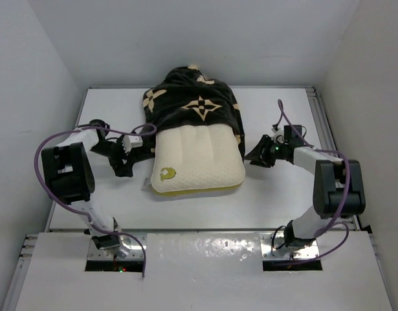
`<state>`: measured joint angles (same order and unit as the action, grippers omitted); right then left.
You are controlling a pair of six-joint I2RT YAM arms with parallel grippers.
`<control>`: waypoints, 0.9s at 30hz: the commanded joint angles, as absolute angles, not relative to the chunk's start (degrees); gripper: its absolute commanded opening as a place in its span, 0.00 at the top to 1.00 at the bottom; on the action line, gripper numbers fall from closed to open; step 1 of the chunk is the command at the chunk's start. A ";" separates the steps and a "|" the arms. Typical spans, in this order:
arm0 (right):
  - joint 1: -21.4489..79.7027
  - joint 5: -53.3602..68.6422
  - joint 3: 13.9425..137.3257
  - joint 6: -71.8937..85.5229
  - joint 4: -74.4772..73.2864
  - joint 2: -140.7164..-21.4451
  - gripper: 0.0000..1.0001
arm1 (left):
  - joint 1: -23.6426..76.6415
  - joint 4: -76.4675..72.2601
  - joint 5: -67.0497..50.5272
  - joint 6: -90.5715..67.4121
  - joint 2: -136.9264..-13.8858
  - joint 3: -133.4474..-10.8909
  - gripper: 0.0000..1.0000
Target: Put the pillow into the pillowcase
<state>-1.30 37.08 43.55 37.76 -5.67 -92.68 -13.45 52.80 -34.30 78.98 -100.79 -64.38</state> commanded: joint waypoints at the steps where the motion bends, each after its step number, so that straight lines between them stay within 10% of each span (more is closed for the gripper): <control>1: -3.43 35.95 39.04 34.37 -7.29 -87.46 0.49 | -13.01 50.57 -39.20 70.26 -98.43 -65.13 0.00; 7: -3.52 31.65 40.50 33.48 -5.37 -89.97 0.38 | -9.50 35.19 -29.28 52.66 -100.72 -63.64 0.04; 9: -3.52 28.50 43.40 34.62 -2.05 -93.32 0.57 | -9.49 30.79 -27.34 50.29 -100.81 -62.93 0.08; 10: -3.52 27.52 44.11 36.54 -0.46 -96.47 0.79 | -9.49 30.24 -27.16 49.84 -101.25 -62.76 0.21; 12: -2.73 26.72 45.87 40.06 7.45 -99.39 0.87 | -9.23 30.76 -28.03 48.78 -102.21 -63.36 0.36; 15: -0.53 26.54 49.20 42.44 11.94 -104.75 0.71 | -7.74 33.74 -29.96 47.38 -103.53 -64.25 0.78; 18: 3.33 26.54 50.79 42.63 14.58 -108.71 0.56 | -7.65 33.84 -30.50 46.06 -102.66 -62.94 0.99; 27: 5.62 27.60 45.36 41.49 10.90 -108.90 0.58 | -8.35 37.96 -32.78 47.46 -100.64 -63.02 1.00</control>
<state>5.41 29.56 48.88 43.03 14.72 -109.60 -8.29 35.99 -29.58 46.89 -103.18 -62.85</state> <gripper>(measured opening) 0.424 0.021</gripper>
